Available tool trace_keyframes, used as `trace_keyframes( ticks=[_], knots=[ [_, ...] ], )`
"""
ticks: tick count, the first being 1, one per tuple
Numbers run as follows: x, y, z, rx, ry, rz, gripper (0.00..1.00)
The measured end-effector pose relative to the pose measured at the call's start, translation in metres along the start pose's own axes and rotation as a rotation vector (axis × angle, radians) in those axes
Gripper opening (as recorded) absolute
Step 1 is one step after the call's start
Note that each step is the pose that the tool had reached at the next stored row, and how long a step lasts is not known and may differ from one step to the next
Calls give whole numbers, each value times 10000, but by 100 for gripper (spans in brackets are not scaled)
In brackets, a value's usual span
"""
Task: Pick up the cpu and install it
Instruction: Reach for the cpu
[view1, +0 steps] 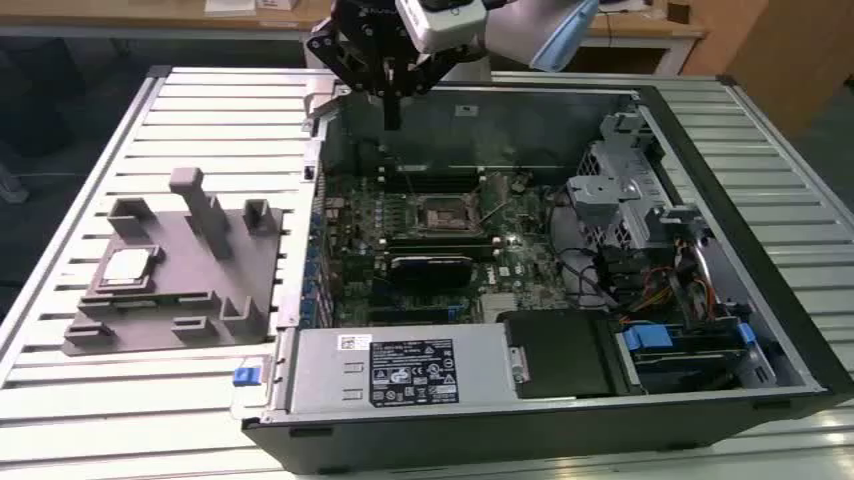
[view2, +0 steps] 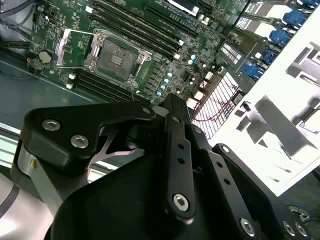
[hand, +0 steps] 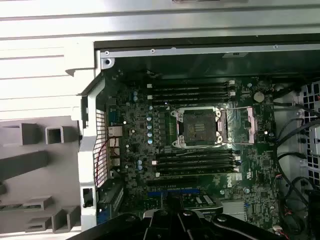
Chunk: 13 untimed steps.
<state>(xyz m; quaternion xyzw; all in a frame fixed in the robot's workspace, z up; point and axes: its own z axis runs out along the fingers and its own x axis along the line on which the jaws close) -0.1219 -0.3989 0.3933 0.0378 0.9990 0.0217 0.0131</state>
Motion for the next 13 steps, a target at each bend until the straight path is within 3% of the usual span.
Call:
trace_keyframes(
  ticks=[13],
  knots=[
    [45, -4, -1, 0, 0, 0, 11]
  ],
)
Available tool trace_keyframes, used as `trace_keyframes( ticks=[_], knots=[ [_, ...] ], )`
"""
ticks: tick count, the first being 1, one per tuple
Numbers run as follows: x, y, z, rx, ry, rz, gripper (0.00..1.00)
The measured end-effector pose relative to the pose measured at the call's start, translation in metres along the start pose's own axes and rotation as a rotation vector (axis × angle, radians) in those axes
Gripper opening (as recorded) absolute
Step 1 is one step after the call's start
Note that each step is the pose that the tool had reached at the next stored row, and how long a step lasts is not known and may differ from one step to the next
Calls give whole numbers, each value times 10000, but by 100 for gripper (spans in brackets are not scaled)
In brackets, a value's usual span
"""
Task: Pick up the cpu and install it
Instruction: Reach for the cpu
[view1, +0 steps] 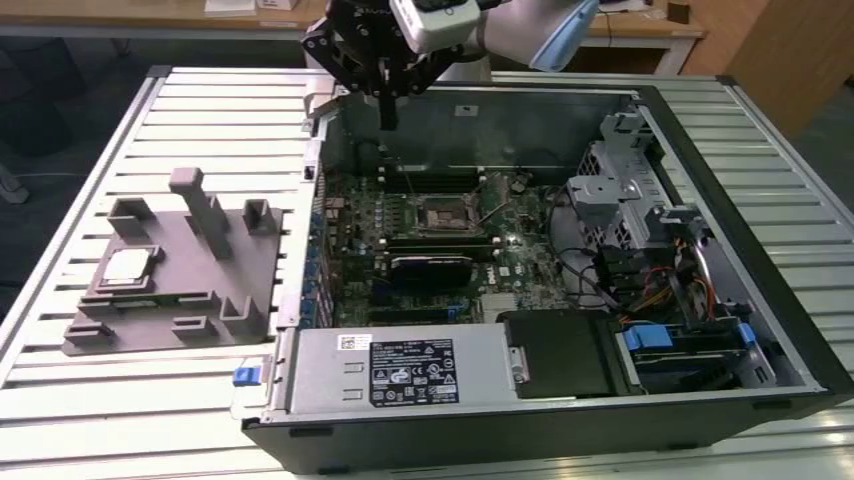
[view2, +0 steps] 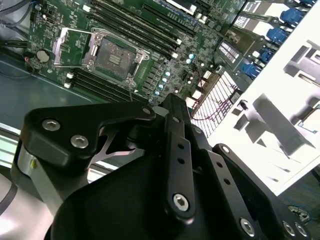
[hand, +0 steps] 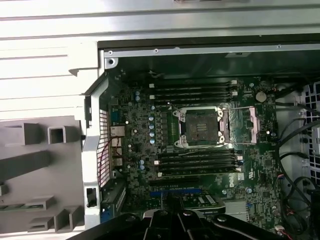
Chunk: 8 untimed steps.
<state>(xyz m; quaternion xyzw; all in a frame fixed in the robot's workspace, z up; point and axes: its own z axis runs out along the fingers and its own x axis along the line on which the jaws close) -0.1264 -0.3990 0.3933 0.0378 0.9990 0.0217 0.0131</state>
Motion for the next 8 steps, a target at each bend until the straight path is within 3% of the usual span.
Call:
trace_keyframes(
  ticks=[8],
  knots=[
    [93, -7, -1, 0, 0, 1, 11]
  ],
)
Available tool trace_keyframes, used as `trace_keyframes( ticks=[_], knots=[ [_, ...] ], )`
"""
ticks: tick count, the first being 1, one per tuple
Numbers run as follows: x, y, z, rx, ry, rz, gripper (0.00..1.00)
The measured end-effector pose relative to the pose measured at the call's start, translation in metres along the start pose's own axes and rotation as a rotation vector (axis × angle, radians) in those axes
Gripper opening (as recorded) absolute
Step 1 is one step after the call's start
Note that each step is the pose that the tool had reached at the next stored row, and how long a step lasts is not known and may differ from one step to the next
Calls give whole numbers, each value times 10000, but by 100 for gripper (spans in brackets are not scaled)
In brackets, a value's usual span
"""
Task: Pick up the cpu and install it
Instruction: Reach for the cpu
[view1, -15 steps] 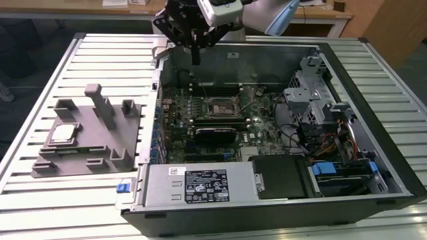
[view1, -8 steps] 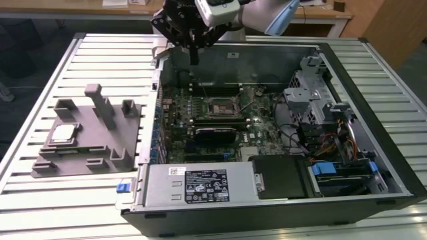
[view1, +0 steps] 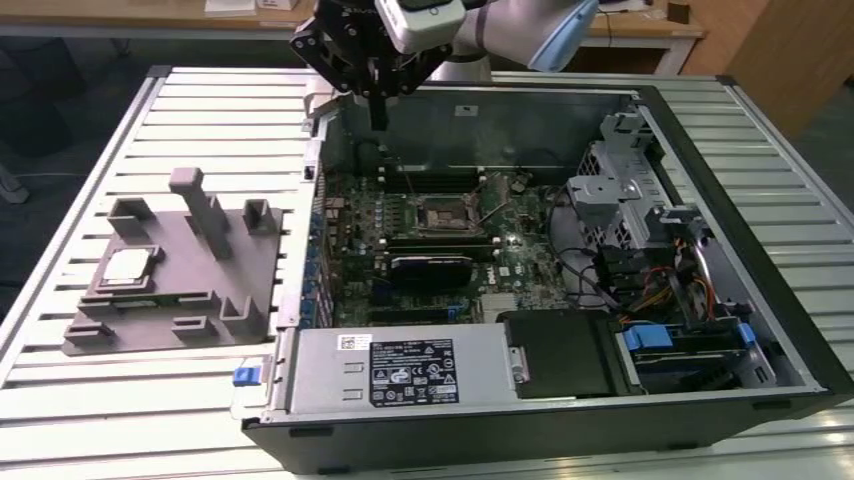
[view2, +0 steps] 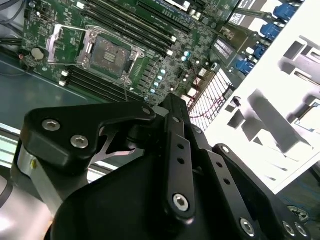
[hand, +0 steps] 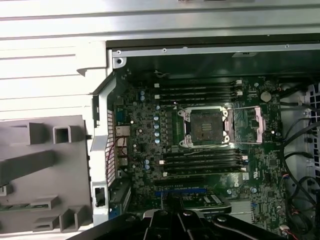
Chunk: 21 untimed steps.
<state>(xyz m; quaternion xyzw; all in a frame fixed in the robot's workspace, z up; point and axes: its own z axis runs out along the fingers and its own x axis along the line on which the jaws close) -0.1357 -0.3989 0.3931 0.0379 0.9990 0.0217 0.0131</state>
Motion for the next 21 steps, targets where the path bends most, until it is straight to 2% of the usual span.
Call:
trace_keyframes(
  ticks=[21],
  knots=[
    [292, -22, 0, 0, 0, -1, 11]
  ],
)
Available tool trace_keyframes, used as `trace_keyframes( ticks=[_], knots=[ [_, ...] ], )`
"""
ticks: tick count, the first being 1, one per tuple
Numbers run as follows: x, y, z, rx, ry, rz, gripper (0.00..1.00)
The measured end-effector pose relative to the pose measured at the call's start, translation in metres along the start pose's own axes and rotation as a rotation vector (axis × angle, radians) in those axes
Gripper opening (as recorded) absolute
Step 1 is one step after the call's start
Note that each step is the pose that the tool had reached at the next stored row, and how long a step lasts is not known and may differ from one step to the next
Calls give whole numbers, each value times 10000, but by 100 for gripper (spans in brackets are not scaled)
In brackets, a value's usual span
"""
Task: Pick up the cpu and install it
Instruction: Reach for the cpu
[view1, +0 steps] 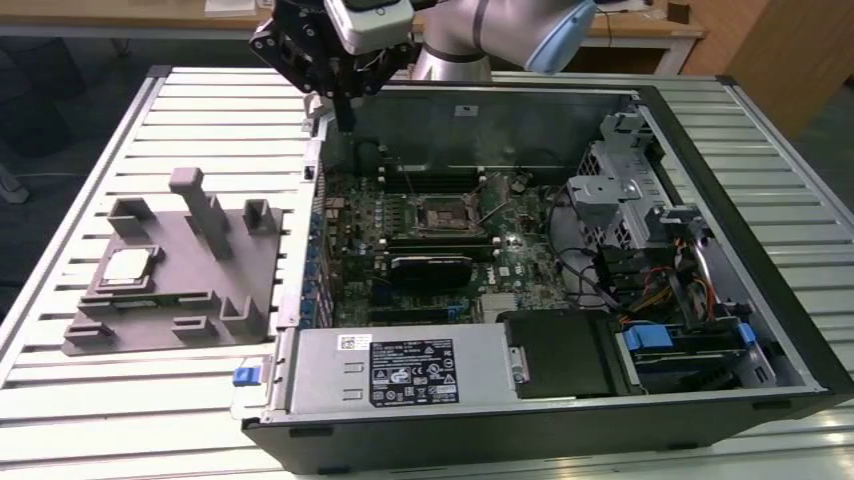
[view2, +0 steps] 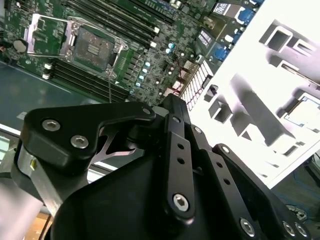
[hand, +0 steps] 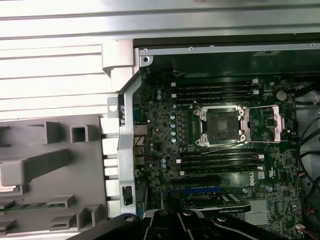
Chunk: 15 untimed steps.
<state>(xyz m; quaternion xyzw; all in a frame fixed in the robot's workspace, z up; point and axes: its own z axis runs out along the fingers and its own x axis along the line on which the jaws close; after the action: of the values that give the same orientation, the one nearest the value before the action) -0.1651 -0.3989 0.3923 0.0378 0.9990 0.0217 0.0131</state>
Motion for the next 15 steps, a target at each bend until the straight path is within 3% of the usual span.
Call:
trace_keyframes(
  ticks=[15],
  knots=[
    [199, -15, 0, 0, 0, 1, 11]
  ],
)
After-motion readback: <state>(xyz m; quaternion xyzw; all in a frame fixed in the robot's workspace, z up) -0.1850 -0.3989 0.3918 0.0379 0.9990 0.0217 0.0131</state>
